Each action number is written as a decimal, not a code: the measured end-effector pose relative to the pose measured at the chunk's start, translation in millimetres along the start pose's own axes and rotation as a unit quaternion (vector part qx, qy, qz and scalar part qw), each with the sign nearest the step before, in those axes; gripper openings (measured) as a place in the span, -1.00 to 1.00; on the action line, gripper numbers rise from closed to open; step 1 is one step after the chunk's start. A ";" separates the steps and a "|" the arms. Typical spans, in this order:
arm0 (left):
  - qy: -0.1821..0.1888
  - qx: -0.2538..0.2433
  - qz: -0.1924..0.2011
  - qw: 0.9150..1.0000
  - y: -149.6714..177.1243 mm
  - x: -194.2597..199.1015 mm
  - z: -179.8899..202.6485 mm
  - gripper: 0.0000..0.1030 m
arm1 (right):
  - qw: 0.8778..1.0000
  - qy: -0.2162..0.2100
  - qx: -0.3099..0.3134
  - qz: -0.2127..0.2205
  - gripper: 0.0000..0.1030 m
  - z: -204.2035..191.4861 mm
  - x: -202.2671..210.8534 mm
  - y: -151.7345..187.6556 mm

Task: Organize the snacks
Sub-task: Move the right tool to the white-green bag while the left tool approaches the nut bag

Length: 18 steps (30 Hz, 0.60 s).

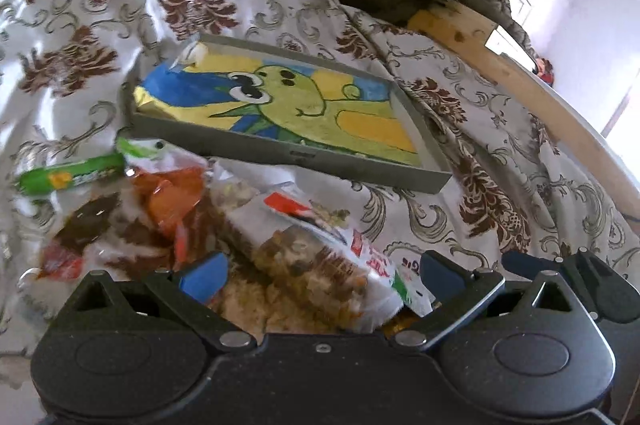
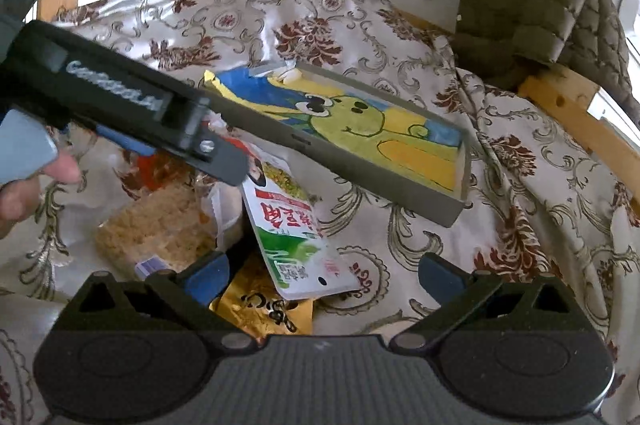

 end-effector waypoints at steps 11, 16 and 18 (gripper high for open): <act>0.002 0.017 -0.018 1.000 2.4 -14.4 -7.9 0.91 | 0.999 0.004 0.041 0.002 0.99 -14.2 -23.4 2.0; -0.003 0.039 -0.029 0.999 4.2 -15.8 -16.7 0.77 | 0.999 0.010 0.047 0.009 0.99 -15.4 -30.1 0.1; -0.002 0.062 -0.025 0.998 5.7 -13.9 -21.7 0.68 | 0.999 0.009 0.041 0.008 0.83 -12.1 -32.3 -0.7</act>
Point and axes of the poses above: each gripper's, at about its wrist camera, not at the fingertips, and x roughly against the way its jaws point, z to its right, y to its underside, the point moved 1 cm from there along -x, roughly the way its jaws point, and after that the axes turned 6 degrees about -x, right-handed, at the moved point
